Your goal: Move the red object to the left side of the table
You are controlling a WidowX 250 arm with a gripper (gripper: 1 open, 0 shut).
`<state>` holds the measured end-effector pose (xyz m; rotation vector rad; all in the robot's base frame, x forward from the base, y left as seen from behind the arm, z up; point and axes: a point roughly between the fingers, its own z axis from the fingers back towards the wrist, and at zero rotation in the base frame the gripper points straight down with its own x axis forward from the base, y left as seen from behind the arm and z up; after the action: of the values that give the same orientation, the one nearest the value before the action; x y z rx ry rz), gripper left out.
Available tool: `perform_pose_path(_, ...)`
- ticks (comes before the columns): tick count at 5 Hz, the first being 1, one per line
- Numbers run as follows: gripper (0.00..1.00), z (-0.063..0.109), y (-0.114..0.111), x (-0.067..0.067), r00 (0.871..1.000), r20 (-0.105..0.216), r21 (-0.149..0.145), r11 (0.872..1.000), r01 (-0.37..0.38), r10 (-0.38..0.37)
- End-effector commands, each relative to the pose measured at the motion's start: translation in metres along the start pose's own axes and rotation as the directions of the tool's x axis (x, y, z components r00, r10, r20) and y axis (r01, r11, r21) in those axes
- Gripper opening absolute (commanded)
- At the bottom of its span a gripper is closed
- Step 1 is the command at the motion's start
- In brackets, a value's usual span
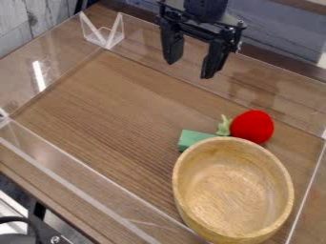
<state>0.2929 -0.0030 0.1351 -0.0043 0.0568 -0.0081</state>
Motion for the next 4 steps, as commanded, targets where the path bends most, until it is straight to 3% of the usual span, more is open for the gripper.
perform_pose_path(1,1.00,-0.008,-0.003,0.003,0.999,-0.015,-0.009,1.000,-0.030,0.030)
perform_pose_path(2,1.00,-0.015,-0.015,0.010,0.999,-0.018,-0.019,0.999,-0.044,0.043)
perform_pose_path(4,1.00,-0.030,-0.066,0.030,0.998,0.017,-0.044,0.998,-0.052,0.053)
